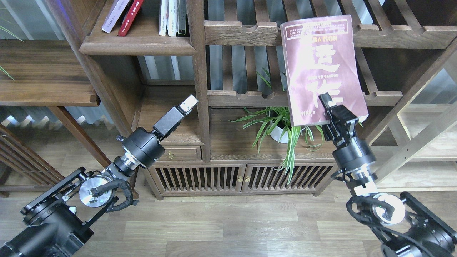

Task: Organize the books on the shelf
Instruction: 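Pull the maroon book off the shelf and lower it toward the left gripper, then grasp the maroon book with the left gripper beside the right gripper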

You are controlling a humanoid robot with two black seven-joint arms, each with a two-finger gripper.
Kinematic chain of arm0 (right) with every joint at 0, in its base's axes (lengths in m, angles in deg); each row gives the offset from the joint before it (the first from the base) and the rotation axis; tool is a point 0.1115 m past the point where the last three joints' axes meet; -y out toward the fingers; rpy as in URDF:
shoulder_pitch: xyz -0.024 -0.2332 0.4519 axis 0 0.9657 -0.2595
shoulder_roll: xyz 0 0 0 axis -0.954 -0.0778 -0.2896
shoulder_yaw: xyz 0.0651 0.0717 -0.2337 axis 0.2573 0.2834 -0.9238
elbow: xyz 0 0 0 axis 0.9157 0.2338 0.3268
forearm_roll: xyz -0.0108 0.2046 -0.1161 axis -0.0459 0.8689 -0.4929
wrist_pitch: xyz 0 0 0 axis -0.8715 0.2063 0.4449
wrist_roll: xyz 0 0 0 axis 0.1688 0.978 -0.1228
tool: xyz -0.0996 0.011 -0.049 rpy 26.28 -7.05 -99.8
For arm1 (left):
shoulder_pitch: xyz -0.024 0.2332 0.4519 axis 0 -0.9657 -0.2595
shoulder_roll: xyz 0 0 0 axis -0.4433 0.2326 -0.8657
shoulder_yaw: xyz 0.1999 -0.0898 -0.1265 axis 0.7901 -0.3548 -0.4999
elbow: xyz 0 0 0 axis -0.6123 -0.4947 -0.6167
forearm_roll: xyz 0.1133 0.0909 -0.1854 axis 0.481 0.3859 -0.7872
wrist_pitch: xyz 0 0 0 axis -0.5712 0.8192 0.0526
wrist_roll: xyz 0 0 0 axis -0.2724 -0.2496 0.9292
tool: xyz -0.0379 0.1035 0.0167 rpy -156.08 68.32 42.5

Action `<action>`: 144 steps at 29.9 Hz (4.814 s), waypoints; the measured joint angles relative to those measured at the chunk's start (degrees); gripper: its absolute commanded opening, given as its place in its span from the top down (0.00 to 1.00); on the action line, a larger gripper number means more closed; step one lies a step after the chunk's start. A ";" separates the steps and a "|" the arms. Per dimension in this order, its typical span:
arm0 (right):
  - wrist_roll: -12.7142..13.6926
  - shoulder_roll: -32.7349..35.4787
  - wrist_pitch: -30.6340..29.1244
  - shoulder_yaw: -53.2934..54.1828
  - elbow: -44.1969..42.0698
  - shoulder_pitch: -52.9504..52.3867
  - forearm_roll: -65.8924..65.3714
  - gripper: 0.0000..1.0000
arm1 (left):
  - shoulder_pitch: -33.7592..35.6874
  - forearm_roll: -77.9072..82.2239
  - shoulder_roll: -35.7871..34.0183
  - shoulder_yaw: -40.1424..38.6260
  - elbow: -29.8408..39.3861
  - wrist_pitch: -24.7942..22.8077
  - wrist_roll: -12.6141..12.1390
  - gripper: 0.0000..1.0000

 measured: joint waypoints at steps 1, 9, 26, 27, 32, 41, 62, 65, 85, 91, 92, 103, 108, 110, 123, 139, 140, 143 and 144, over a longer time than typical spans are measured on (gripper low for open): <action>0.00 -0.07 0.01 0.00 -0.02 0.33 -0.01 1.00 | -0.04 0.01 0.07 0.40 -0.10 0.00 0.01 0.01; -0.18 -0.89 0.02 0.11 -0.11 3.43 0.04 1.00 | -1.16 0.05 0.11 2.03 -0.39 0.00 0.43 0.01; 0.00 -2.04 0.01 -2.96 -0.32 3.65 -0.50 0.99 | -2.89 -3.60 -0.24 2.10 -2.32 0.00 0.14 0.01; 0.00 -2.26 0.00 -3.63 -0.34 3.45 -0.56 0.99 | -2.89 -4.30 -0.24 2.17 -2.31 0.00 -0.02 0.02; 0.03 -3.09 -0.01 -7.79 -0.55 2.33 -1.40 0.99 | -2.90 -8.42 -0.32 3.23 -2.29 0.00 -2.03 0.02; 0.09 -8.64 -0.01 -12.57 -1.32 2.04 -6.13 0.98 | -3.27 -11.17 -0.39 8.11 -1.25 0.00 -3.60 0.02; 1.38 -15.26 -0.01 -18.27 -1.39 3.38 -13.26 0.98 | -5.16 -15.67 -4.60 11.55 -0.83 0.00 -5.93 0.02; 1.50 -15.25 -0.01 -19.16 -1.39 3.38 -13.56 0.98 | -5.25 -16.20 -4.57 11.62 -0.64 0.00 -6.75 0.02; 1.59 -16.09 -0.01 -19.93 -1.40 3.80 -14.02 0.98 | -4.76 -16.34 -3.94 11.72 -0.56 0.00 -8.30 0.03; 1.73 -16.79 -0.01 -19.96 -1.40 3.69 -14.03 0.98 | -4.27 -16.17 -3.79 11.72 -0.59 0.00 -8.37 0.13; 1.76 -16.80 -0.01 -19.96 -1.40 3.73 -14.03 0.98 | -4.25 -16.14 -3.80 11.72 -0.60 0.00 -8.39 0.18; 1.85 -17.24 -0.01 -20.02 -1.42 3.30 -14.09 0.98 | -4.11 -15.96 -3.92 11.59 -0.70 0.00 -11.06 0.62; 1.85 -17.32 -0.01 -20.02 -1.42 3.26 -14.09 0.98 | -3.97 -15.96 -3.56 11.57 -0.70 0.00 -11.19 0.75; 1.85 -17.32 -0.01 -20.01 -1.42 3.25 -14.09 0.98 | -3.81 -15.97 -3.35 11.57 -0.72 0.00 -11.19 0.81; 1.83 -17.68 0.00 -19.89 -1.43 3.25 -14.12 0.95 | -3.67 -16.34 -3.12 11.37 -0.91 -0.01 -11.08 0.97; 1.70 -19.20 -0.01 -18.75 -1.49 3.34 -13.70 0.34 | -3.71 -16.37 -3.15 10.82 -1.28 0.03 -11.07 0.95; 1.68 -19.25 -0.01 -18.66 -1.49 3.34 -13.70 0.33 | -3.71 -16.37 -3.15 10.82 -1.28 0.03 -11.06 0.95; 1.65 -19.29 -0.01 -17.81 -1.55 3.34 -13.69 0.28 | -3.63 -16.39 -3.20 10.82 -1.14 0.03 -11.06 0.95; 1.63 -19.27 -0.01 -17.38 -1.65 3.37 -13.69 0.26 | -3.57 -16.39 -3.34 10.82 -0.98 0.03 -11.07 0.95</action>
